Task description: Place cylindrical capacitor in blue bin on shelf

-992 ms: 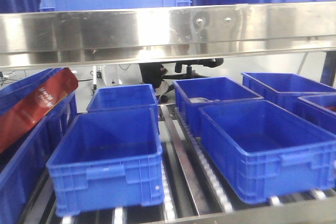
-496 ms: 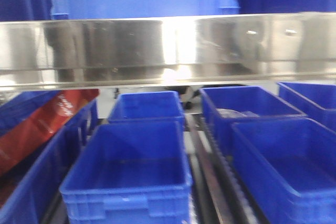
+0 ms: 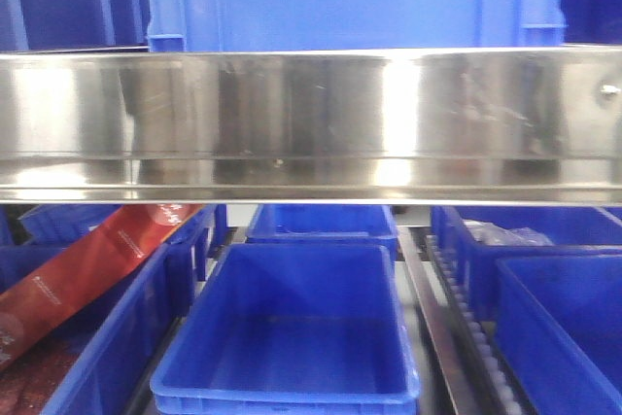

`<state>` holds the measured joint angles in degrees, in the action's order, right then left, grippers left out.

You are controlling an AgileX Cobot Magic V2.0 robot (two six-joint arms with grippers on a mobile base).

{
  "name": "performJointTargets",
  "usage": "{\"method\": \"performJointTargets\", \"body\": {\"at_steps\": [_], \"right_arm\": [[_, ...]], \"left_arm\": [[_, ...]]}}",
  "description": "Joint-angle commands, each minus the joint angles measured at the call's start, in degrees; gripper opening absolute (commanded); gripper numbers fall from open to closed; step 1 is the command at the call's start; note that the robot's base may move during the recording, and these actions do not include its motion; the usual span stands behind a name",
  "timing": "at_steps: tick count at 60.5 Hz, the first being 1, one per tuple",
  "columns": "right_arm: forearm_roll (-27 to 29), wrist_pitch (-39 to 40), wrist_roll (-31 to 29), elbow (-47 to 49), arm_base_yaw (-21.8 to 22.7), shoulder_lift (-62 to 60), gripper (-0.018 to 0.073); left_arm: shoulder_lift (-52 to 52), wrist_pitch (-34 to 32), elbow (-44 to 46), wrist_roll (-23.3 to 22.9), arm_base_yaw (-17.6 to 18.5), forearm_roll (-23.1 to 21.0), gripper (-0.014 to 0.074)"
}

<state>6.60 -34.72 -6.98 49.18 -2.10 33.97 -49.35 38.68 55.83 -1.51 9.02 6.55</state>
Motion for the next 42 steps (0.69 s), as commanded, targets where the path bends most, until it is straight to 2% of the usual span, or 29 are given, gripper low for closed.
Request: {"method": "performJointTargets", "body": {"at_steps": [1,42], "right_arm": [[-0.5,1.8,-0.2,0.6,-0.1,-0.3,-0.0091],[-0.5,1.8,-0.2,0.6,-0.1,-0.3,-0.0091]], "left_arm": [[0.2,-1.1,0.1,-0.1,0.3,-0.2,-0.0111],[0.2,-1.1,0.1,-0.1,0.3,-0.2,-0.0111]]}}
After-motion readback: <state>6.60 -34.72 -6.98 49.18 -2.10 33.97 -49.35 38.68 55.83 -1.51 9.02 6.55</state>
